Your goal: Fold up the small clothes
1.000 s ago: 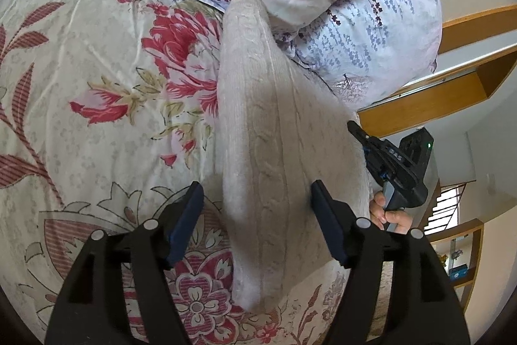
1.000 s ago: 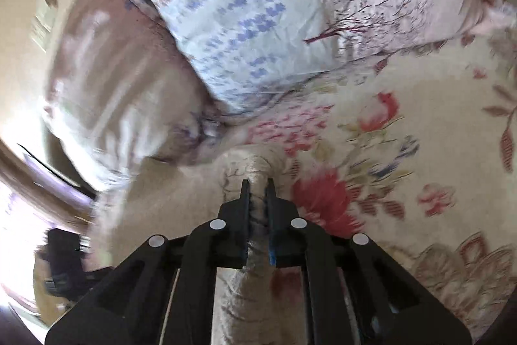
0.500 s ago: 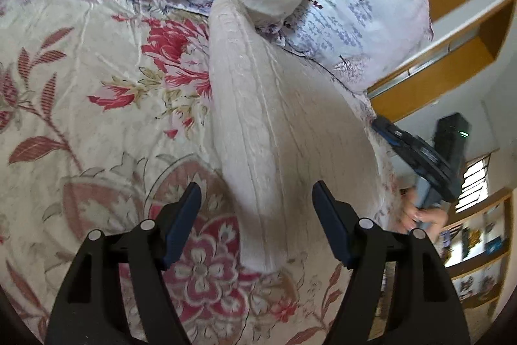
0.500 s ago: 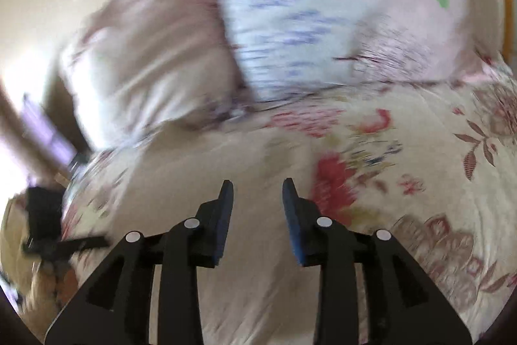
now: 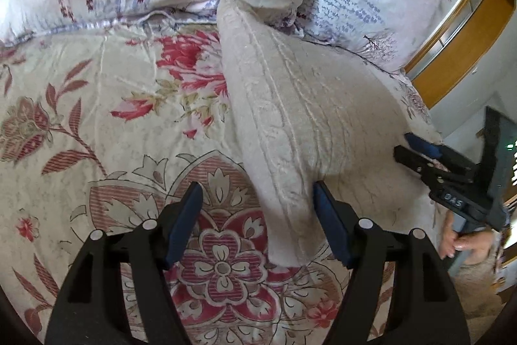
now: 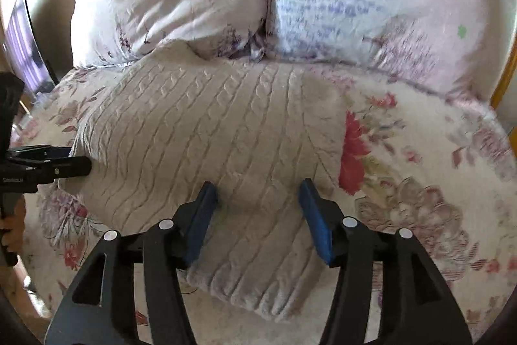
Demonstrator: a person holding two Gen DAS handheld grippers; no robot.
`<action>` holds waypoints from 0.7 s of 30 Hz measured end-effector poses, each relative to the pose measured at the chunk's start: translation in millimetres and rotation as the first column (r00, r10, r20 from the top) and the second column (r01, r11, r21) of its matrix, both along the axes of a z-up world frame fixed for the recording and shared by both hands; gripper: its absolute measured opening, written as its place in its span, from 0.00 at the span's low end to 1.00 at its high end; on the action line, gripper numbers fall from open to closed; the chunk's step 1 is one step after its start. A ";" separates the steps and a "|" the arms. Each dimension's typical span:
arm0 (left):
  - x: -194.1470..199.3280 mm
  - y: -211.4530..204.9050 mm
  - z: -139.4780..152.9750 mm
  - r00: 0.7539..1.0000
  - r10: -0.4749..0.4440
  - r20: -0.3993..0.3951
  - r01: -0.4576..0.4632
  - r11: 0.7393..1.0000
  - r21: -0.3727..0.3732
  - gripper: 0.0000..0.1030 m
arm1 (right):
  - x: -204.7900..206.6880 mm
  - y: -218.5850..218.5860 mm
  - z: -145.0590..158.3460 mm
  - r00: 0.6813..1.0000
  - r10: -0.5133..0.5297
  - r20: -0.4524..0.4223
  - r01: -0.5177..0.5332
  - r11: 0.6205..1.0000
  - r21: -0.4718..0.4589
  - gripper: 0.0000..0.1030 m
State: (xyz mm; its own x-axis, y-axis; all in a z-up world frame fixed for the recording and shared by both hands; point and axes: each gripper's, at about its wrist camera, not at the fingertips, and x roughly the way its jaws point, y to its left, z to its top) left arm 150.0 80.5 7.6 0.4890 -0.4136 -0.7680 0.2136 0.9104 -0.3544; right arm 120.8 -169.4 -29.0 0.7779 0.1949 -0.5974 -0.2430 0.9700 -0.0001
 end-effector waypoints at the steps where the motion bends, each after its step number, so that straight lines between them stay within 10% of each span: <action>1: -5.0 -0.1 3.0 1.000 0.002 0.024 -0.002 1.000 0.007 0.68 | -4.9 -1.2 2.2 1.000 -0.005 0.017 0.005 1.000 0.004 0.67; 3: -17.2 0.0 9.8 0.997 0.005 0.082 -0.007 0.999 0.031 0.73 | -23.2 -7.0 10.6 0.995 -0.041 0.093 0.039 0.999 0.024 0.93; 5: -32.8 0.4 18.4 0.989 0.022 0.148 -0.032 0.997 0.063 0.83 | -40.9 -13.9 15.9 0.983 -0.088 0.159 0.084 0.996 0.030 0.98; 10: -63.7 0.2 27.6 0.970 0.080 0.231 -0.104 0.990 0.092 0.98 | -63.1 -28.4 12.3 0.967 -0.174 0.188 0.163 0.984 0.076 0.99; 15: -75.0 -8.3 17.3 0.977 0.118 0.179 -0.143 0.981 0.134 0.98 | -70.2 -31.9 -11.4 0.986 -0.156 0.062 0.142 0.972 0.189 0.99; 21: -74.9 -27.1 -2.2 0.987 0.116 0.112 -0.138 0.967 0.215 0.98 | -68.8 -4.4 -29.0 0.990 -0.144 -0.008 0.144 0.983 0.117 0.99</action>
State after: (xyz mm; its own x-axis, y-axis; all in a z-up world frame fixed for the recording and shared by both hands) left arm 75.2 53.4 5.4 0.6038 -0.1681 -0.7792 0.1149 0.9857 -0.1236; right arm 52.0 -173.8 -58.0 0.8031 0.1492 -0.5769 -0.1007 0.9882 0.1154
